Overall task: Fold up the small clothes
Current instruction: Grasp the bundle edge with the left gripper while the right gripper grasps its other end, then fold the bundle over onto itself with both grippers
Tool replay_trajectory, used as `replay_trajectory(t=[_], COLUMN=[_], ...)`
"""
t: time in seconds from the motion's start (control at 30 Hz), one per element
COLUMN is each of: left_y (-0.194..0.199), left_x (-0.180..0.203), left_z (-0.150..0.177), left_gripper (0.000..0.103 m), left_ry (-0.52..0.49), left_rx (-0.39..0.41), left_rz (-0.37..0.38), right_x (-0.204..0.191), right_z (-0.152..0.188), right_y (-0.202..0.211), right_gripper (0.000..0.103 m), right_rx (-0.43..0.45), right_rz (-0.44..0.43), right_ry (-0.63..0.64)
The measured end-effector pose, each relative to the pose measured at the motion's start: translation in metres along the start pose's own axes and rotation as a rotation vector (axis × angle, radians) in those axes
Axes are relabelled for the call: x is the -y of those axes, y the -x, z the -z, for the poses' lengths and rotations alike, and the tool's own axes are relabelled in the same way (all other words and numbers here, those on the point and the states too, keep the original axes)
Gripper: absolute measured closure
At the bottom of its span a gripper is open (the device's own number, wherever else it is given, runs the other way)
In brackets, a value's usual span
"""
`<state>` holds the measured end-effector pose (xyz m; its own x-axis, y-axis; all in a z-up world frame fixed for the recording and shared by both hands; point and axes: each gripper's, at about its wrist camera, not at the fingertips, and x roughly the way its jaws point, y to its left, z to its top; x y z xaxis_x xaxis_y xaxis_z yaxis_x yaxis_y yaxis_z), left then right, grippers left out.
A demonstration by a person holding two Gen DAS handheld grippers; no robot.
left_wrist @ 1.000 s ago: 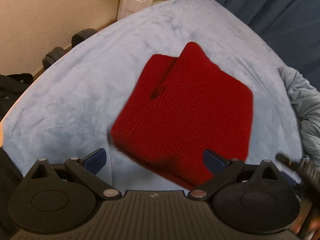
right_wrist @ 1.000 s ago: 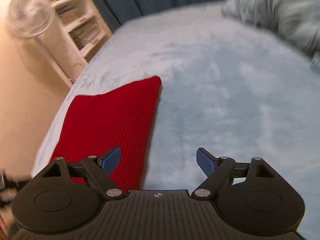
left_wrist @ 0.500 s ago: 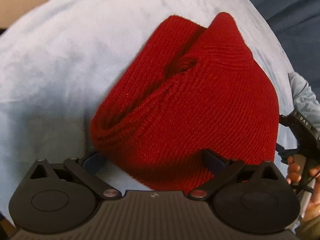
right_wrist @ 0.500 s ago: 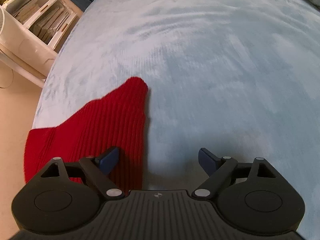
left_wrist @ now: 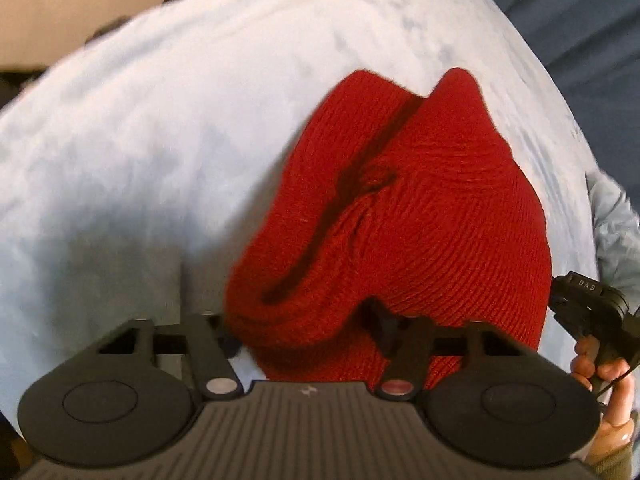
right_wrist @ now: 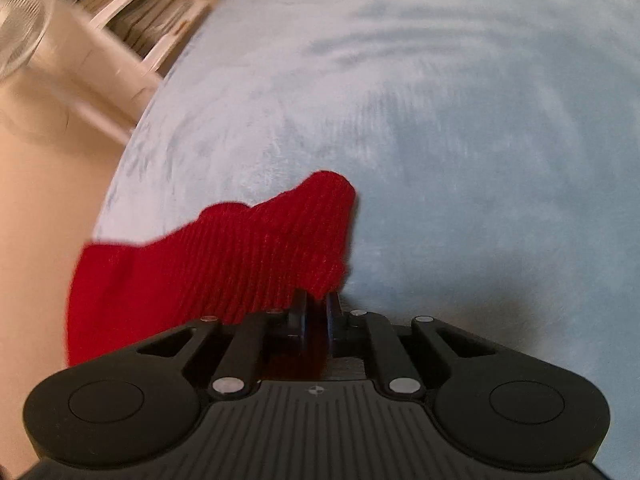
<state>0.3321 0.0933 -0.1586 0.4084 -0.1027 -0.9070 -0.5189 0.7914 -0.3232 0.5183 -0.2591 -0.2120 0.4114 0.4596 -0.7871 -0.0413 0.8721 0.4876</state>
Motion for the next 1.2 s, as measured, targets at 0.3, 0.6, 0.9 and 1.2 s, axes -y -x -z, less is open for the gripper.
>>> replay_trajectory(t=[0.3,0.6,0.9,1.2], left_y=[-0.016,-0.007,-0.016,-0.008], left_x=[0.002,-0.013,-0.021,0.024], left_z=[-0.034,-0.013,-0.011,-0.062], left_gripper=[0.057,0.048,0.035,0.061], left_ry=[-0.139,-0.037,0.048,-0.244], left_rx=[-0.095,-0.038,-0.02,-0.015], left_rz=[0.082,0.09,0.098,0.083], right_x=[0.067,0.065,0.014,0.026], right_z=[0.069,0.041,-0.007,0.02], right_y=[0.033,0.041,-0.005,0.039], right_gripper=[0.103,0.007,0.087,0.095], right_rx=[0.052,0.135,-0.039,0.054], right_rz=[-0.026,-0.235,-0.105,-0.064], right_ry=[-0.251,-0.406,-0.139,-0.142])
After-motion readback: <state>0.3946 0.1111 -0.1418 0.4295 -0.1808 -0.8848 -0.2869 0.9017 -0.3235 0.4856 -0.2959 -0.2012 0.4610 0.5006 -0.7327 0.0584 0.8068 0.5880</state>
